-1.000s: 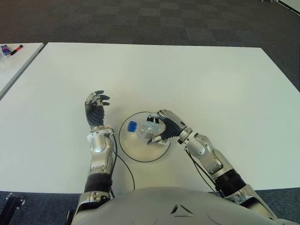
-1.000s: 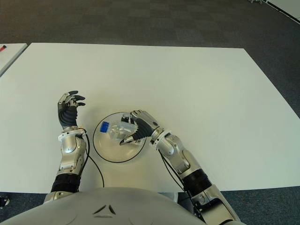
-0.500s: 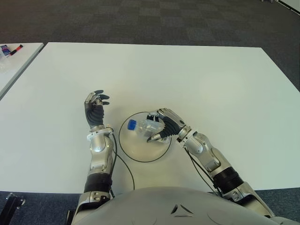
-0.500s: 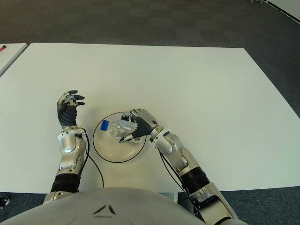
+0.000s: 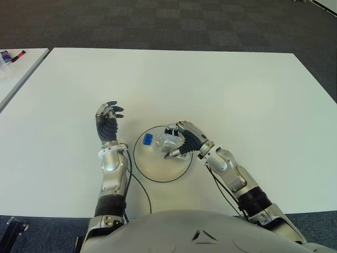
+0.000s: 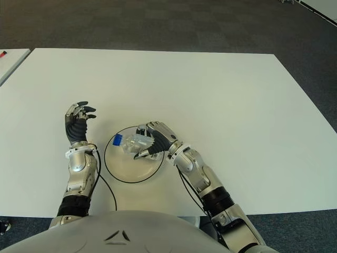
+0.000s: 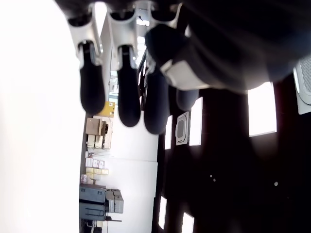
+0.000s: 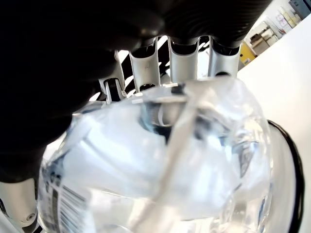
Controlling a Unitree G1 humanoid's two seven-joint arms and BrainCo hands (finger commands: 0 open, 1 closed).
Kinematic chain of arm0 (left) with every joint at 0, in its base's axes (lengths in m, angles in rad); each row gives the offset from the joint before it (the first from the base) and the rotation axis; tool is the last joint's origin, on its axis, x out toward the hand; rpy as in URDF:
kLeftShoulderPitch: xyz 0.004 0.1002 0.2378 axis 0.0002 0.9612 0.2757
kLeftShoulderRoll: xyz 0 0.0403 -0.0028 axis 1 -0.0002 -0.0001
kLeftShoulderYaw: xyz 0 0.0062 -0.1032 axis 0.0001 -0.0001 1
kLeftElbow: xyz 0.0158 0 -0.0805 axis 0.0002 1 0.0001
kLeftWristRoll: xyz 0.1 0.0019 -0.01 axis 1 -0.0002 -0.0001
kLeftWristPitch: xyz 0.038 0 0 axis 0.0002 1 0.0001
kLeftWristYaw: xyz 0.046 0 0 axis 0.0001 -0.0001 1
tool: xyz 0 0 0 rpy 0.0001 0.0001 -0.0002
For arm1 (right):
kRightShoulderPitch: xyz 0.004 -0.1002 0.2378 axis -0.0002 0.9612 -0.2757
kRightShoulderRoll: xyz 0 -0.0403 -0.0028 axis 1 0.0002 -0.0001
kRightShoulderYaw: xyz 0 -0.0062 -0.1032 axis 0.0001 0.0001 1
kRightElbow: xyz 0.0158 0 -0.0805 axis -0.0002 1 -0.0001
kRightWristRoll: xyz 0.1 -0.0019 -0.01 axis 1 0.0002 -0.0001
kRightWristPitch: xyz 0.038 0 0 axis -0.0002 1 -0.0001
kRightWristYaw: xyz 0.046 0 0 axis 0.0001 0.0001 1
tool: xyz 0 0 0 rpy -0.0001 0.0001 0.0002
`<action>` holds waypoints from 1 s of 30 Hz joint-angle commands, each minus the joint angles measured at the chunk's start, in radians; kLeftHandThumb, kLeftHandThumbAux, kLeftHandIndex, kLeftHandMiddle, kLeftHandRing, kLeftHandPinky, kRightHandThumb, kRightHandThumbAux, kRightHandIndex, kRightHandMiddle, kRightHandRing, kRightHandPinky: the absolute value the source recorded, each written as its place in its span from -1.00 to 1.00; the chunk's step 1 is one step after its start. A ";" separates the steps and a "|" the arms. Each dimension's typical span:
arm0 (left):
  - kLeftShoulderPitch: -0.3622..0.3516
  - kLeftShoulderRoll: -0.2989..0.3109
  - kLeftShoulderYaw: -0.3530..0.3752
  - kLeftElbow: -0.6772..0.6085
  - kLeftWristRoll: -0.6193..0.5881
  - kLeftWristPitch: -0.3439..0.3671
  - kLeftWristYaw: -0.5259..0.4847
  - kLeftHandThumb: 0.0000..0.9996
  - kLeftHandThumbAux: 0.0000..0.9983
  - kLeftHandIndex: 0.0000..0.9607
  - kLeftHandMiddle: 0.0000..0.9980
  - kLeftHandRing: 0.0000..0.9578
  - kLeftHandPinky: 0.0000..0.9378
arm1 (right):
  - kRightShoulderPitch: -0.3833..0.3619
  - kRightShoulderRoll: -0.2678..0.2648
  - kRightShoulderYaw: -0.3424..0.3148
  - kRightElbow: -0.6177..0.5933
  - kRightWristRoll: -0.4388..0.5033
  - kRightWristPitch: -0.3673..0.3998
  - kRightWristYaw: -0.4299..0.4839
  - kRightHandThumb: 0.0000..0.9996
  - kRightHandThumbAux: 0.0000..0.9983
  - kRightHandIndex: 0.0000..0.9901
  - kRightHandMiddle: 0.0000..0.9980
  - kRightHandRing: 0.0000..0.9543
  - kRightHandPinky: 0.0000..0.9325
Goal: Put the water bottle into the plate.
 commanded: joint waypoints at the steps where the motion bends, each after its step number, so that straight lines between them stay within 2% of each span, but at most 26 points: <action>1: 0.012 -0.056 -0.011 -0.005 0.003 0.013 0.016 0.90 0.30 -0.18 0.10 0.01 0.11 | -0.016 0.003 -0.008 0.021 -0.003 -0.009 -0.015 0.71 0.35 -0.19 0.09 0.84 0.87; 9: 0.013 -0.056 -0.015 -0.005 -0.004 0.010 0.015 0.90 0.30 -0.17 0.10 0.00 0.11 | -0.030 -0.004 -0.005 0.041 -0.028 -0.043 -0.065 0.71 0.35 -0.18 0.10 0.85 0.88; 14: 0.013 -0.054 -0.016 -0.003 -0.008 0.007 0.012 0.90 0.30 -0.18 0.09 0.00 0.11 | -0.044 -0.006 -0.004 0.063 -0.051 -0.068 -0.100 0.71 0.35 -0.18 0.09 0.79 0.75; 15: 0.013 -0.054 -0.016 -0.003 -0.008 0.006 0.012 0.90 0.30 -0.18 0.09 0.01 0.11 | -0.050 -0.006 -0.004 0.072 -0.057 -0.074 -0.111 0.71 0.36 -0.20 0.10 0.66 0.62; 17: 0.013 -0.053 -0.016 -0.002 -0.007 0.005 0.011 0.90 0.30 -0.18 0.09 0.01 0.11 | -0.058 -0.005 -0.003 0.087 -0.073 -0.085 -0.133 0.70 0.36 -0.22 0.11 0.54 0.50; 18: 0.012 -0.052 -0.016 0.000 -0.007 0.004 0.012 0.90 0.30 -0.18 0.09 0.01 0.11 | -0.061 -0.005 -0.002 0.094 -0.081 -0.089 -0.144 0.69 0.37 -0.24 0.08 0.35 0.36; 19: 0.011 -0.051 -0.016 0.002 -0.004 0.004 0.014 0.90 0.30 -0.18 0.09 0.01 0.11 | -0.067 -0.006 0.001 0.107 -0.099 -0.094 -0.163 0.68 0.37 -0.24 0.06 0.28 0.30; 21: 0.010 -0.048 -0.017 0.006 0.003 0.003 0.017 0.90 0.30 -0.18 0.09 0.00 0.09 | -0.078 -0.007 0.007 0.128 -0.128 -0.101 -0.193 0.54 0.21 -0.48 -0.23 -0.04 0.04; 24: 0.010 -0.046 -0.018 0.008 0.006 0.002 0.016 0.90 0.31 -0.18 0.10 0.00 0.07 | -0.086 -0.009 0.011 0.146 -0.159 -0.109 -0.231 0.37 0.09 -0.68 -0.46 -0.33 -0.24; 27: 0.009 -0.045 -0.017 0.009 0.001 0.001 0.012 0.89 0.31 -0.19 0.09 -0.01 0.06 | -0.091 -0.008 0.013 0.159 -0.181 -0.112 -0.262 0.25 0.04 -0.79 -0.61 -0.52 -0.43; 30: 0.009 -0.046 -0.017 0.010 -0.002 0.002 0.012 0.89 0.31 -0.19 0.09 0.00 0.06 | -0.093 -0.008 0.014 0.165 -0.192 -0.110 -0.278 0.14 0.02 -0.85 -0.70 -0.62 -0.52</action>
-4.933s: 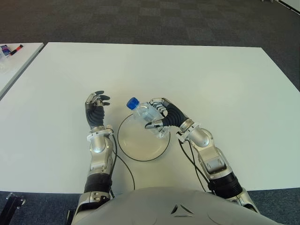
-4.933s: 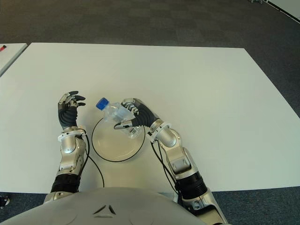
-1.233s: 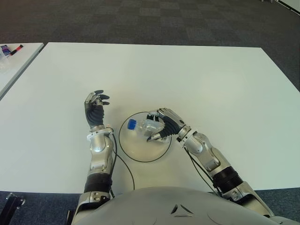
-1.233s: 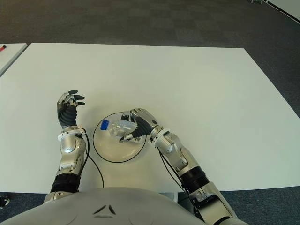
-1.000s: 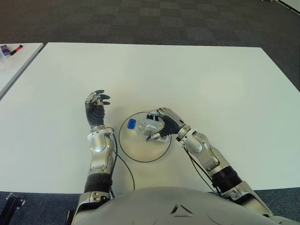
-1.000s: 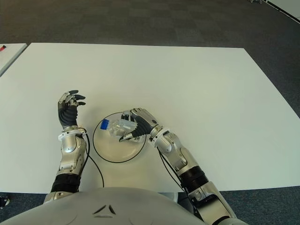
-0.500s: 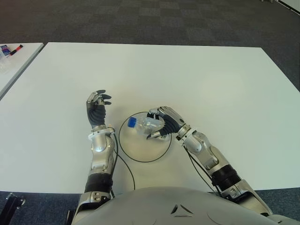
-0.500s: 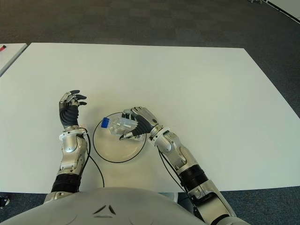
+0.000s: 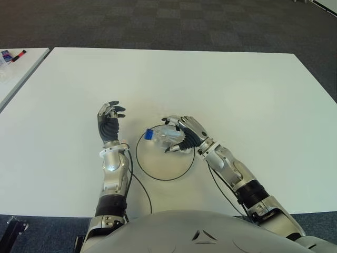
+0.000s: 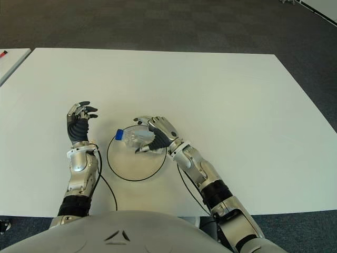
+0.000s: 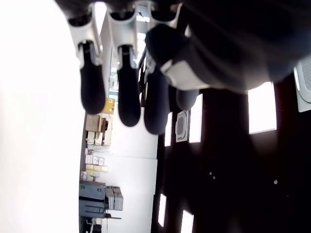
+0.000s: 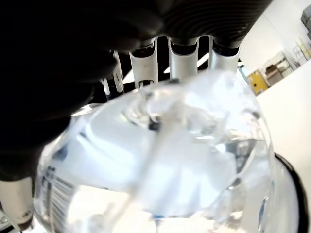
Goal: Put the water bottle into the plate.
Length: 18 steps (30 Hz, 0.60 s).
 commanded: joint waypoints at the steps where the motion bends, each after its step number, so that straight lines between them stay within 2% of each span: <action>1: 0.008 -0.047 -0.001 0.008 -0.001 0.004 0.010 0.89 0.31 -0.19 0.09 0.00 0.06 | -0.019 -0.004 0.005 0.016 -0.026 -0.006 -0.038 0.12 0.02 -0.86 -0.71 -0.63 -0.53; 8: 0.006 -0.051 0.001 0.009 -0.011 0.011 0.011 0.89 0.31 -0.19 0.09 0.01 0.11 | -0.016 -0.003 0.003 0.024 -0.021 0.004 -0.044 -0.05 0.00 -0.93 -0.78 -0.72 -0.56; 18: 0.007 -0.052 -0.002 0.007 -0.006 0.012 0.017 0.90 0.30 -0.18 0.10 -0.01 0.07 | -0.009 0.008 -0.005 0.031 0.015 0.014 -0.022 0.00 0.00 -0.96 -0.74 -0.67 -0.49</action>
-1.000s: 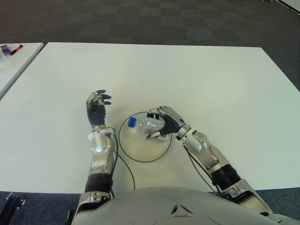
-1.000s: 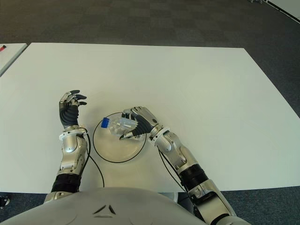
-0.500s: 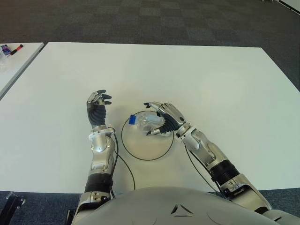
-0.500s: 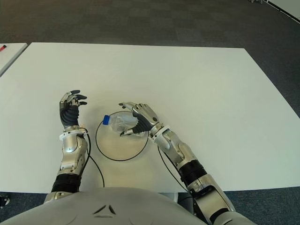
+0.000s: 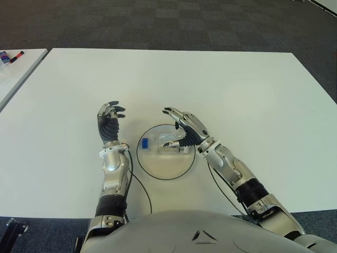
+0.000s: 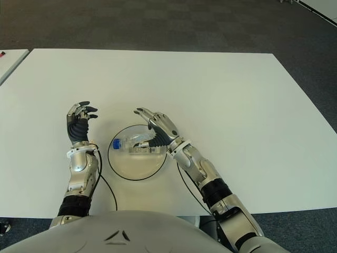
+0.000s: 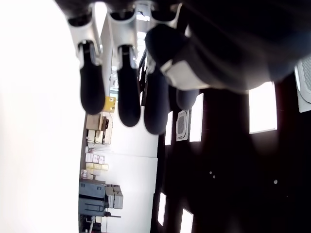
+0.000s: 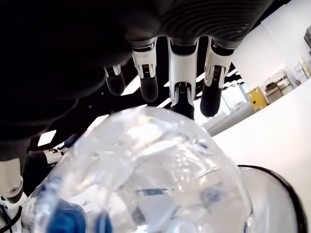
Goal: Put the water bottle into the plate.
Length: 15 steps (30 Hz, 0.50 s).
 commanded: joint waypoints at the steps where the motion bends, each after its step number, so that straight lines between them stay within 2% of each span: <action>1: 0.007 -0.051 -0.002 0.007 0.003 0.013 0.017 0.90 0.30 -0.18 0.11 -0.01 0.07 | 0.005 0.005 -0.004 0.020 0.026 0.013 0.018 0.00 0.00 -0.96 -0.74 -0.67 -0.49; 15: 0.010 -0.047 -0.005 -0.002 0.008 0.025 0.021 0.89 0.30 -0.18 0.11 0.00 0.11 | 0.010 0.015 -0.010 0.039 0.085 -0.004 0.038 0.14 0.01 -0.94 -0.68 -0.59 -0.39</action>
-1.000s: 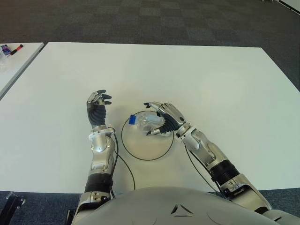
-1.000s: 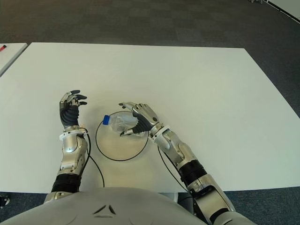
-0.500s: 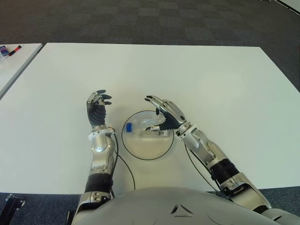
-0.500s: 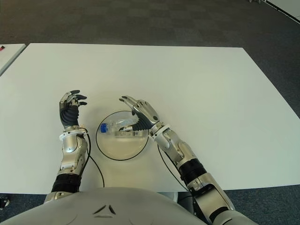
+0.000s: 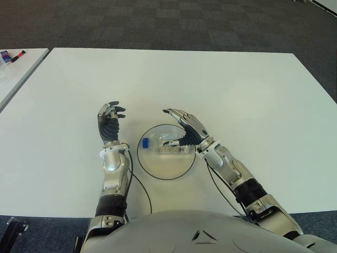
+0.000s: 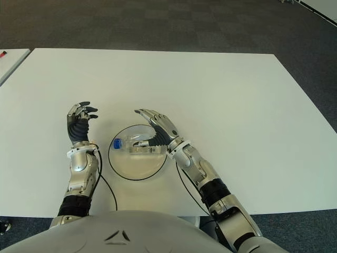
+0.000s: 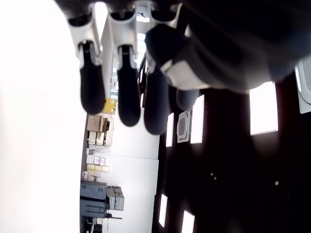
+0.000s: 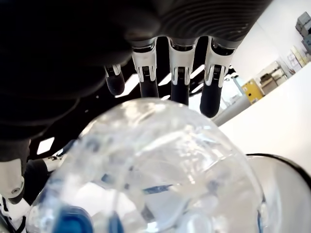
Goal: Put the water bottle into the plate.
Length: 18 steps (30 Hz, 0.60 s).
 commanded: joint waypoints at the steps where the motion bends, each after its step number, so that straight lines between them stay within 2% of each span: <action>1: 0.010 -0.047 -0.003 -0.002 0.006 0.016 0.016 0.89 0.30 -0.18 0.11 0.00 0.11 | 0.009 0.001 -0.004 0.020 0.022 -0.003 0.012 0.14 0.01 -0.94 -0.68 -0.59 -0.38; 5: 0.010 -0.049 -0.002 -0.003 0.011 0.018 0.022 0.90 0.30 -0.18 0.11 0.00 0.10 | 0.012 0.001 -0.004 0.017 0.026 -0.005 0.014 0.17 0.02 -0.93 -0.66 -0.56 -0.35; 11: 0.010 -0.051 -0.003 -0.006 0.011 0.024 0.028 0.90 0.30 -0.18 0.11 0.00 0.09 | 0.013 -0.001 -0.004 0.015 0.029 -0.002 0.016 0.09 0.02 -0.93 -0.65 -0.54 -0.35; 15: 0.011 -0.052 -0.005 -0.008 0.009 0.026 0.030 0.90 0.30 -0.18 0.11 0.00 0.09 | 0.014 -0.001 -0.004 0.014 0.031 -0.002 0.015 -0.05 0.05 -0.96 -0.66 -0.54 -0.37; 18: 0.012 -0.052 -0.005 -0.009 0.009 0.027 0.030 0.90 0.30 -0.18 0.11 0.00 0.09 | 0.015 0.000 -0.006 0.013 0.034 -0.002 0.014 -0.31 0.07 -0.99 -0.68 -0.54 -0.37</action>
